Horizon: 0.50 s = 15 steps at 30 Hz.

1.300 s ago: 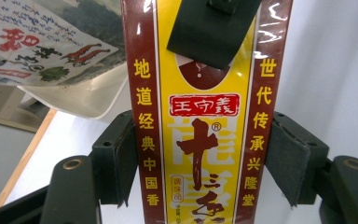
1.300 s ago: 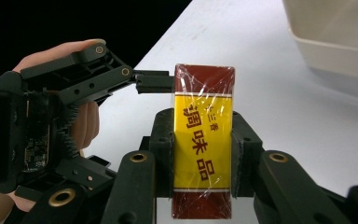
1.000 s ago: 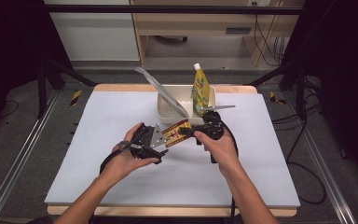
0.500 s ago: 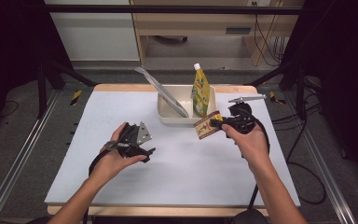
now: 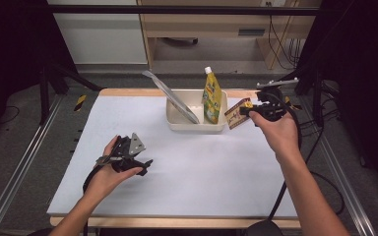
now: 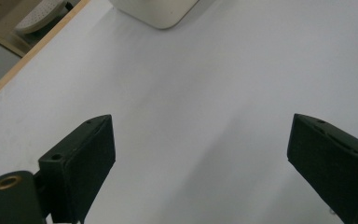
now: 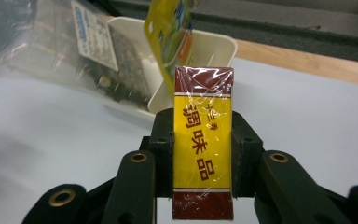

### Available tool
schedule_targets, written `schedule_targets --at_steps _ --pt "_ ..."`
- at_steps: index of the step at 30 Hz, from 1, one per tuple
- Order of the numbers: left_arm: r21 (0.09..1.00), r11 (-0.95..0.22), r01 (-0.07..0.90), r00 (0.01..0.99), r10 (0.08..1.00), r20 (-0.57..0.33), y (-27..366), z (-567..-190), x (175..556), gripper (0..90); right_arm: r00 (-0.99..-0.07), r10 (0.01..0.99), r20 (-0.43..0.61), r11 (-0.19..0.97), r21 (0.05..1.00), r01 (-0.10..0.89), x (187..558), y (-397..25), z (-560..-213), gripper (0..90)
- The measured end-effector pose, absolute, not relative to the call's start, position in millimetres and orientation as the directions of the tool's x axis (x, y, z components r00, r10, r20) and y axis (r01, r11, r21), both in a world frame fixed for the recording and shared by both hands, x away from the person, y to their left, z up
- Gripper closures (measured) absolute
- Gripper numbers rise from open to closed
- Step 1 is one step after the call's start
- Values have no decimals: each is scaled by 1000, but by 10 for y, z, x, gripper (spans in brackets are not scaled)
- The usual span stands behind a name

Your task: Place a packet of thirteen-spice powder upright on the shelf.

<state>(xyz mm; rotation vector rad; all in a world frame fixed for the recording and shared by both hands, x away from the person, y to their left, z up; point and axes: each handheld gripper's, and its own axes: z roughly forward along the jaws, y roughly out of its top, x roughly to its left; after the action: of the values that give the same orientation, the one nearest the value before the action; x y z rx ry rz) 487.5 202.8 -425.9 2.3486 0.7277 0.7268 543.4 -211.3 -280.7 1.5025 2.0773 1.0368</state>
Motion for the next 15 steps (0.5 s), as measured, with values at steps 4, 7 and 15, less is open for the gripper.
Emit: schedule_targets --at_steps 4,7,15 --pt "655 -677 335 693 648 316 2143 -4288 4762 69 -339 937 87 167 740 652 5570 -2061 -2679 680" --pt "662 -665 346 676 666 316 2218 -4282 4695 69 -319 944 82 158 738 656 5669 -2003 -2607 680" --pt "684 -636 357 648 697 309 2359 -4265 4550 69 -283 958 46 165 719 675 5915 -1837 -2558 680"
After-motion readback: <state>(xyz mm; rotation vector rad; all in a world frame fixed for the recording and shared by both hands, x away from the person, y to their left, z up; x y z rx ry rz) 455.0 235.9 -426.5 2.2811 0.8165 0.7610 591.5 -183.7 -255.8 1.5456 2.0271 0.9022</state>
